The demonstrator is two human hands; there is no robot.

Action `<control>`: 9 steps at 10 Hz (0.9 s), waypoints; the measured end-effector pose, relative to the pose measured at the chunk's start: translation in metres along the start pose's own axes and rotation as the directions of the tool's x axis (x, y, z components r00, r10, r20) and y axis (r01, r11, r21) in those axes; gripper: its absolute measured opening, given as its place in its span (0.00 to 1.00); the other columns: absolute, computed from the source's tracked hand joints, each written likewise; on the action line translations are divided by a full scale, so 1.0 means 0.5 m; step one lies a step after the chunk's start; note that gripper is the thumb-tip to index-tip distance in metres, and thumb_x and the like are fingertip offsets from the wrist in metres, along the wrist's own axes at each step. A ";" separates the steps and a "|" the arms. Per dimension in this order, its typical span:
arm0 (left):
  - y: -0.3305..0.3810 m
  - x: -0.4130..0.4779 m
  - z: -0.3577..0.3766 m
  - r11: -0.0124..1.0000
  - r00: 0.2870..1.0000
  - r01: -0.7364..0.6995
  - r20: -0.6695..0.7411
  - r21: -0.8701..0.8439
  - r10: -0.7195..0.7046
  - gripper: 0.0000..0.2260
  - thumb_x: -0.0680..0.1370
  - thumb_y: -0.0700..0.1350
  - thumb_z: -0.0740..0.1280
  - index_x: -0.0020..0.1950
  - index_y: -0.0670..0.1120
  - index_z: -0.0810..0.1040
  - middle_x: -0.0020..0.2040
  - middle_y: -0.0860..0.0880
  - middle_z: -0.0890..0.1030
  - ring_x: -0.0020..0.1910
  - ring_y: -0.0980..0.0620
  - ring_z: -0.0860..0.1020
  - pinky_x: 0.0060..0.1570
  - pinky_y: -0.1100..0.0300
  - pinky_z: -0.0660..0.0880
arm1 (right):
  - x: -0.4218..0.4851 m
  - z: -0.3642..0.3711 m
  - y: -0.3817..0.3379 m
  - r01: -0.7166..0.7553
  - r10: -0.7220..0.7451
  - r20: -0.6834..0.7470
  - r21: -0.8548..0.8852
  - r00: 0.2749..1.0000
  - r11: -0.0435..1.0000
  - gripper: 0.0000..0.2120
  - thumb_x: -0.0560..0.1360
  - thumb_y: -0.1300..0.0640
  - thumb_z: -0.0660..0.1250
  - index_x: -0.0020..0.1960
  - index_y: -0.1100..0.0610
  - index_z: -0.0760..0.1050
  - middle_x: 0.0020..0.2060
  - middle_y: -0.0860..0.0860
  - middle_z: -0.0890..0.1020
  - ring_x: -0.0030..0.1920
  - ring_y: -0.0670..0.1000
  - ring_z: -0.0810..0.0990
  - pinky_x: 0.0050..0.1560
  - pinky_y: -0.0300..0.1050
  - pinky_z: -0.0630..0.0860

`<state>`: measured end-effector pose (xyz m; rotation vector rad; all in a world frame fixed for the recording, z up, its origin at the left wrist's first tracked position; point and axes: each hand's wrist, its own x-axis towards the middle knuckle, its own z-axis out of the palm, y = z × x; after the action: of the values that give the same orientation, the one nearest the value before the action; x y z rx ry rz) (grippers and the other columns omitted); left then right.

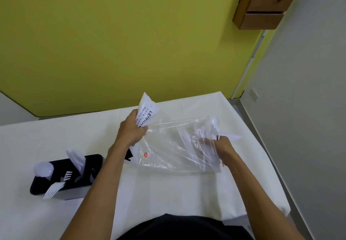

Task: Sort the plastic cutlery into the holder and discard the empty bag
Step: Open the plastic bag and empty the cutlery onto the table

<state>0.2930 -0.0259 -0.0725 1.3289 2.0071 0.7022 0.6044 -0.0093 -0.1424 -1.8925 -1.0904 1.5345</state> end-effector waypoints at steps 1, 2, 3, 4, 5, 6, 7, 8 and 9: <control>0.011 0.000 -0.001 1.000 1.000 0.001 -0.022 0.026 -0.001 0.21 0.75 0.42 0.68 0.66 0.55 0.72 0.52 0.50 0.81 0.47 0.44 0.80 0.42 0.52 0.79 | -0.002 -0.004 0.002 0.069 -0.068 0.029 -0.048 0.997 0.996 0.14 0.70 0.49 0.76 0.48 0.59 0.81 0.37 0.55 0.84 0.37 0.53 0.83 0.38 0.47 0.79; 0.024 -0.007 0.013 0.999 0.999 -0.007 -0.031 0.049 0.009 0.20 0.76 0.42 0.68 0.66 0.54 0.71 0.53 0.49 0.81 0.48 0.43 0.80 0.49 0.47 0.80 | -0.020 -0.006 -0.010 0.117 -0.080 0.393 -0.071 0.916 0.991 0.11 0.72 0.56 0.75 0.53 0.57 0.81 0.44 0.58 0.85 0.43 0.56 0.84 0.44 0.48 0.79; 0.038 -0.012 0.030 1.000 1.000 -0.030 -0.009 -0.005 0.030 0.18 0.76 0.42 0.69 0.64 0.53 0.72 0.54 0.49 0.82 0.48 0.44 0.81 0.48 0.49 0.80 | -0.021 0.006 0.010 0.117 -0.090 0.437 -0.035 0.895 0.993 0.13 0.73 0.60 0.75 0.57 0.58 0.79 0.49 0.60 0.85 0.49 0.58 0.86 0.49 0.53 0.83; 0.044 -0.020 0.038 0.999 0.998 -0.037 0.042 -0.002 0.037 0.19 0.76 0.42 0.69 0.65 0.53 0.72 0.54 0.50 0.82 0.48 0.46 0.82 0.46 0.53 0.79 | -0.015 0.023 0.004 0.102 -0.084 0.241 -0.063 0.967 0.993 0.11 0.74 0.54 0.72 0.54 0.57 0.79 0.47 0.61 0.84 0.49 0.60 0.85 0.53 0.63 0.82; 0.049 -0.023 0.027 0.999 0.996 -0.040 0.082 0.009 0.039 0.20 0.76 0.41 0.70 0.67 0.52 0.72 0.55 0.51 0.81 0.49 0.48 0.81 0.45 0.57 0.74 | 0.025 0.025 0.008 -0.226 0.189 -0.360 -0.064 0.914 0.972 0.18 0.79 0.43 0.65 0.52 0.58 0.79 0.46 0.63 0.84 0.46 0.58 0.86 0.55 0.60 0.82; 0.060 -0.019 -0.004 0.999 0.996 -0.039 0.083 0.007 0.038 0.19 0.76 0.40 0.70 0.65 0.52 0.74 0.53 0.50 0.82 0.47 0.47 0.80 0.40 0.58 0.72 | 0.045 -0.002 0.069 0.198 -0.150 0.219 -0.218 0.964 0.956 0.21 0.69 0.45 0.77 0.54 0.58 0.81 0.47 0.56 0.86 0.48 0.55 0.86 0.58 0.60 0.80; 0.071 -0.017 -0.014 1.000 0.997 -0.031 0.077 -0.004 0.031 0.16 0.76 0.40 0.69 0.61 0.53 0.74 0.51 0.51 0.82 0.41 0.54 0.80 0.36 0.60 0.72 | 0.033 -0.023 0.051 0.159 -0.116 0.153 -0.306 0.981 0.939 0.12 0.73 0.46 0.73 0.52 0.51 0.79 0.39 0.47 0.83 0.42 0.49 0.82 0.45 0.46 0.79; 0.072 -0.021 -0.010 1.000 0.995 -0.029 0.095 0.007 0.029 0.16 0.77 0.39 0.68 0.62 0.53 0.74 0.52 0.51 0.82 0.40 0.59 0.81 0.34 0.62 0.71 | 0.036 0.000 0.032 0.191 -0.241 -0.052 -0.460 0.969 0.867 0.11 0.73 0.46 0.68 0.49 0.51 0.73 0.40 0.46 0.79 0.41 0.50 0.79 0.36 0.43 0.75; 0.067 -0.020 -0.020 0.999 0.995 -0.030 0.097 0.021 0.027 0.17 0.76 0.39 0.69 0.63 0.52 0.75 0.52 0.50 0.82 0.42 0.56 0.81 0.36 0.61 0.73 | 0.028 -0.013 0.026 0.297 -0.206 0.242 -0.443 0.948 0.846 0.06 0.76 0.47 0.65 0.46 0.50 0.76 0.37 0.50 0.81 0.36 0.52 0.81 0.31 0.45 0.76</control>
<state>0.3086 -0.0245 -0.0395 1.3809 1.9280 0.6178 0.6153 -0.0045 -0.1586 -1.8183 -1.8670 1.3981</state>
